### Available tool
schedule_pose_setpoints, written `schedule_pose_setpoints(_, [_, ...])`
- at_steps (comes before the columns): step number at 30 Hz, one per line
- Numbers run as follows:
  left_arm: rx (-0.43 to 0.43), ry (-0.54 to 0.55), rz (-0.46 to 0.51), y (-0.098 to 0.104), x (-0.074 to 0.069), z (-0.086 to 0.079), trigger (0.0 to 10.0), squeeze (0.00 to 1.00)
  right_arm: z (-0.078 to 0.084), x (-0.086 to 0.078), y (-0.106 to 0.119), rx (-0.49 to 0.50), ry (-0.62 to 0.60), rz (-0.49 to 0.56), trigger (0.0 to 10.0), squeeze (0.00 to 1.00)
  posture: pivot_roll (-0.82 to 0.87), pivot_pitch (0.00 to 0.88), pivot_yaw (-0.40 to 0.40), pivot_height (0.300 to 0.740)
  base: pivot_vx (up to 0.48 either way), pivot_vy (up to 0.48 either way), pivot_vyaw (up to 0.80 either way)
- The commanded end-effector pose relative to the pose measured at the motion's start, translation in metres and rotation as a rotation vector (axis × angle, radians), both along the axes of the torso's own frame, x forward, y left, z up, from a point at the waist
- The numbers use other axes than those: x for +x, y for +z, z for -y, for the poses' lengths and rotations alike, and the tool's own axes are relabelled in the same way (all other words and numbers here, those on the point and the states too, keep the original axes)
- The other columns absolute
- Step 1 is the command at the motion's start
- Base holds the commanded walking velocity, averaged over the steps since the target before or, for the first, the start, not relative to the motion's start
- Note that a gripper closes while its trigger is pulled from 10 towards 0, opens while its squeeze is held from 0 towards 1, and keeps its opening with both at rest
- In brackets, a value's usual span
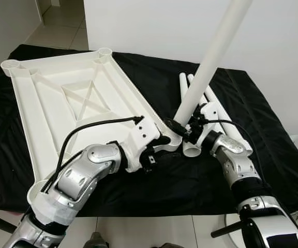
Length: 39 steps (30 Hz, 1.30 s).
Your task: Building children table
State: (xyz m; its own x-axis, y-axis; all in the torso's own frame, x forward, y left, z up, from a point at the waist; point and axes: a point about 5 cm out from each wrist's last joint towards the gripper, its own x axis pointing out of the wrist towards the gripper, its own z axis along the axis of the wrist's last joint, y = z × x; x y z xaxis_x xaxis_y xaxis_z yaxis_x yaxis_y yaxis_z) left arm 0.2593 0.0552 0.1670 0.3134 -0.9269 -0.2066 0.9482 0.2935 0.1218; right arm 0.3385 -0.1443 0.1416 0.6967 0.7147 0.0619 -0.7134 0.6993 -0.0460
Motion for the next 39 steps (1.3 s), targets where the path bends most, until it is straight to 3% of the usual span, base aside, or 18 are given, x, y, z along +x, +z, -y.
schedule_pose_setpoints(1, [0.023, 0.019, 0.016, -0.004, 0.001, 0.001, 10.0, 0.0, 0.006, -0.004, -0.017, 0.004, -0.025, -0.083, 0.0, 0.0, 0.1, 0.008, -0.102, 0.74, 0.0, 0.0, 0.0])
schedule_pose_setpoints(2, [0.024, 0.035, 0.025, -0.004, 0.003, 0.0, 10.0, 0.0, 0.006, -0.004, -0.018, 0.031, -0.053, -0.1, 10.0, 0.0, 0.1, 0.009, -0.103, 0.74, 0.0, 0.0, 0.0])
schedule_pose_setpoints(7, [0.023, 0.061, 0.035, -0.003, 0.006, -0.001, 10.0, 0.0, 0.002, -0.003, -0.018, 0.092, -0.158, -0.108, 10.0, 0.0, 0.1, 0.011, -0.105, 0.74, 0.0, 0.0, 0.0])
schedule_pose_setpoints(8, [0.023, 0.061, 0.035, -0.003, 0.006, -0.001, 10.0, 0.0, 0.002, -0.003, -0.018, 0.092, -0.158, -0.108, 10.0, 0.0, 0.1, 0.011, -0.105, 0.74, 0.0, 0.0, 0.0])
schedule_pose_setpoints(11, [0.03, 0.084, 0.043, -0.004, 0.009, -0.003, 10.0, 0.0, -0.006, -0.003, -0.022, 0.074, -0.306, -0.099, 10.0, 0.0, 0.11, 0.011, -0.109, 0.74, 0.0, 0.0, 0.0])
schedule_pose_setpoints(18, [0.035, 0.102, 0.05, -0.006, 0.01, -0.005, 10.0, 0.0, -0.018, -0.005, -0.018, 0.09, -0.445, -0.078, 10.0, 0.0, 0.11, 0.008, -0.114, 0.74, 0.0, 0.0, 0.0])
schedule_pose_setpoints(22, [0.04, 0.111, 0.053, -0.008, 0.011, -0.006, 10.0, 0.0, -0.029, -0.006, -0.017, 0.195, -0.674, -0.144, 10.0, 0.0, 0.11, 0.004, -0.116, 0.74, 0.0, 0.0, 0.0])
schedule_pose_setpoints(26, [0.039, 0.111, 0.055, -0.008, 0.012, -0.005, 10.0, 0.0, -0.045, -0.013, -0.014, 0.221, -0.719, -0.151, 10.0, 0.0, 0.11, 0.0, -0.115, 0.74, 0.0, 0.0, 0.0])
schedule_pose_setpoints(31, [0.04, 0.111, 0.059, -0.008, 0.013, -0.006, 10.0, 0.0, -0.054, -0.018, -0.015, 0.229, -0.734, -0.162, 10.0, 0.0, 0.11, 0.0, -0.114, 0.74, 0.0, 0.0, 0.0])
schedule_pose_setpoints(38, [0.031, 0.108, 0.068, -0.007, 0.014, -0.004, 10.0, 0.0, -0.055, -0.02, -0.012, 0.231, -0.759, -0.16, 10.0, 0.0, 0.1, 0.0, -0.113, 0.74, 0.0, 0.0, 0.0])
schedule_pose_setpoints(39, [0.03, 0.107, 0.068, -0.007, 0.014, -0.003, 10.0, 0.0, -0.053, -0.02, -0.009, 0.249, -0.751, -0.147, 10.0, 1.0, 0.1, 0.0, -0.112, 0.74, 0.0, 0.0, 0.0])
